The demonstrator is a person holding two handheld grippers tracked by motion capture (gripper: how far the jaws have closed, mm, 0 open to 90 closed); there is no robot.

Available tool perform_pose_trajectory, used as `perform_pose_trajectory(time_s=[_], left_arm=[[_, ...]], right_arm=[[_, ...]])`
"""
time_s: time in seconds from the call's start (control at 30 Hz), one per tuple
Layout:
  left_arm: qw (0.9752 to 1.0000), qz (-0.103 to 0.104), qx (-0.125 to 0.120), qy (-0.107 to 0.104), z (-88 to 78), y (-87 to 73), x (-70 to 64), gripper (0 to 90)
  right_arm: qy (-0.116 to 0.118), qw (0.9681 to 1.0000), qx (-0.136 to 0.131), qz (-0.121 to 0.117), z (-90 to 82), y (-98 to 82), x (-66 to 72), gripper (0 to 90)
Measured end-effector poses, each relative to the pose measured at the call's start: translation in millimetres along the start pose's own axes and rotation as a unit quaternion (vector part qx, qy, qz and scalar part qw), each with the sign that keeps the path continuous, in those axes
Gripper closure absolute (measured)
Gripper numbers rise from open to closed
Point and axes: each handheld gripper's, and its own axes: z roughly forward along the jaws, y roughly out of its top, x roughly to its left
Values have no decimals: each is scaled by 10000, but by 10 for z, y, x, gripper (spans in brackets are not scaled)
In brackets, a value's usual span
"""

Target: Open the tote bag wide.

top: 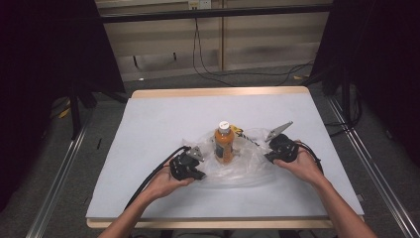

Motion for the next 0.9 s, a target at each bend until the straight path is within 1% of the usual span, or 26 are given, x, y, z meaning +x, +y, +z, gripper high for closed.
perform_pose_trajectory(time_s=[0.03,0.07,0.1,0.13,0.17,0.2,0.23,0.27,0.3,0.33,0.37,0.4,0.47,0.5,0.53,0.57,0.6,0.63,0.67,0.7,0.73,0.77,0.8,0.83,0.87,0.9], left_arm=[[10000,30,35,-40,-10,-2,-9,900],[9999,77,82,-3,-24,4,-12,900],[10000,-16,25,-20,-24,7,-19,900],[10000,5,-61,-24,-39,22,-6,900],[9998,-45,-201,-49,-69,46,12,900],[9994,-81,-332,-85,-114,82,47,900],[9990,-112,-435,-68,-156,127,73,900],[9990,-112,-435,-68,-156,127,73,900],[9984,-33,-569,5,-245,246,109,900],[9984,-33,-569,5,-245,246,109,900],[9974,6,-722,-7,-300,341,143,900],[9966,-48,-822,-2,-314,380,160,900],[9963,-55,-858,75,-324,448,229,900],[9965,-94,-817,148,-311,475,275,900],[9975,-106,-666,201,-298,500,340,900],[9970,-214,-708,248,-256,512,397,900],[9970,-214,-708,248,-256,512,397,900],[9970,-361,-592,340,-216,529,542,900],[9954,-571,-695,337,-196,529,611,900],[9954,-604,-630,388,-186,529,687,900],[9944,-728,-623,439,-157,525,742,900],[9942,-771,-601,445,-134,520,791,900],[9937,-875,-526,467,-95,510,855,900],[9937,-890,-492,476,-78,510,889,900],[9937,-890,-492,476,-78,510,889,900],[9918,-1037,-525,527,-59,512,968,900]], right_arm=[[-29,10000,65,-63,-22,-13,-2,900],[-21,9999,107,-86,-34,-20,4,900],[-21,9998,167,-147,-54,-28,10,900],[-14,9998,173,-124,-64,-27,13,900],[-44,9997,178,-142,-71,-23,7,900],[-34,9998,158,-88,-74,-14,8,900],[-15,9999,101,-93,-71,2,-3,900],[-15,9999,101,-93,-71,2,-3,900],[7,10000,-21,-67,-58,73,-4,900],[7,10000,-21,-67,-58,73,-4,900],[71,9999,-117,-97,-47,162,2,900],[77,9998,-142,-97,-36,206,10,900],[94,9997,-157,-166,-9,275,17,900],[118,9996,-151,-203,12,320,24,900],[128,9996,-172,-191,29,350,26,900],[136,9996,-171,-193,54,377,30,900],[136,9996,-171,-193,54,377,30,900],[122,9996,-141,-204,102,418,14,900],[106,9997,-102,-183,127,431,17,900],[81,9996,-73,-252,138,442,34,900],[137,9995,-90,-288,144,445,67,900],[182,9992,-82,-333,149,448,113,900],[169,9989,-67,-444,156,445,142,900],[192,9983,1,-552,169,433,198,900],[192,9983,1,-552,169,433,198,900],[165,9970,131,-742,195,399,257,900]])
